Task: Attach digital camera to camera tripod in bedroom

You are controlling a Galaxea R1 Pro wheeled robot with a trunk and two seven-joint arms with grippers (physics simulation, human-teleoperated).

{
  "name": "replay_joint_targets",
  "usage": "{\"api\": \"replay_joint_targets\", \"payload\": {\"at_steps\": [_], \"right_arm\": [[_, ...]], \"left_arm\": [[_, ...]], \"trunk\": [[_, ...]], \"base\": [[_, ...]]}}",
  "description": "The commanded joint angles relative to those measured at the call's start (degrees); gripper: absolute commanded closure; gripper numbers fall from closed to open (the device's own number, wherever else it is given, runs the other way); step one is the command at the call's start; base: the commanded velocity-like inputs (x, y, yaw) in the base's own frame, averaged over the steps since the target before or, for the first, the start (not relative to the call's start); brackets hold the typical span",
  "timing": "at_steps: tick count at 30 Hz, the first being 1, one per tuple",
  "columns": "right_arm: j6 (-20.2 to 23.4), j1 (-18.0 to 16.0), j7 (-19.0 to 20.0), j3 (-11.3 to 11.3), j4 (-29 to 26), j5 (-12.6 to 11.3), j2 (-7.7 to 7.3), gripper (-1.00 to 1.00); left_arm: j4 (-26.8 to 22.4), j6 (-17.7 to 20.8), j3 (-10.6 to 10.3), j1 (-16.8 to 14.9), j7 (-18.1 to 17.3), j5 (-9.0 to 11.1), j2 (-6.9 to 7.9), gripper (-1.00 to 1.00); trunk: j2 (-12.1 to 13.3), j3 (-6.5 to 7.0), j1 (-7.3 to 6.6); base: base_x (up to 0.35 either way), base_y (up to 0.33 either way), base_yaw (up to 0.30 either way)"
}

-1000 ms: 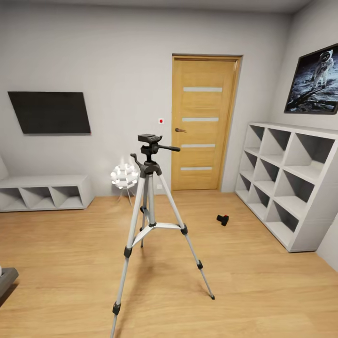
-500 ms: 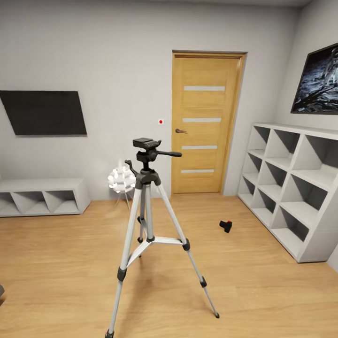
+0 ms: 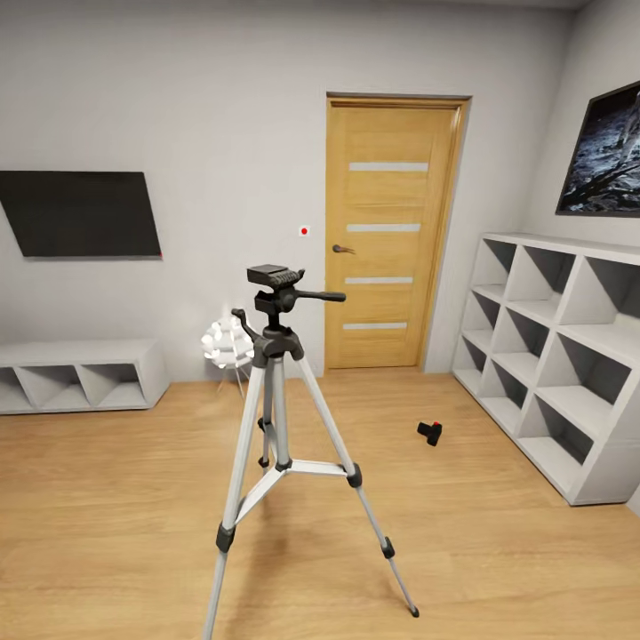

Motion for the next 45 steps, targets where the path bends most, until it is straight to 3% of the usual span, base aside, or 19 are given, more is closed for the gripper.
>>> {"api": "replay_joint_targets", "payload": {"at_steps": [1,16,32,45], "right_arm": [[-0.17,-0.01,-0.05,0.02,0.01,0.04,0.00,-1.00],[-0.28,-0.01,-0.10,-0.05,0.01,-0.14,0.02,-1.00],[-0.49,-0.01,-0.11,-0.25,0.01,-0.29,0.11,-1.00],[-0.63,-0.01,-0.10,-0.20,0.01,-0.22,0.11,-1.00]], "left_arm": [[-0.06,-0.07,0.07,0.02,-0.02,-0.04,-0.01,-1.00],[-0.06,-0.07,0.07,0.02,-0.02,-0.04,-0.01,-1.00],[-0.09,-0.08,0.07,0.02,-0.02,0.07,-0.01,-1.00],[-0.09,-0.07,0.02,0.02,-0.02,3.16,0.05,-1.00]], "trunk": [[-0.02,-0.04,0.00],[-0.02,-0.04,0.00],[-0.02,-0.04,0.00],[-0.02,-0.04,0.00]], "base": [[0.009,0.000,0.000],[0.002,0.000,-0.020],[0.000,0.000,-0.247],[0.000,0.000,-0.287]]}}
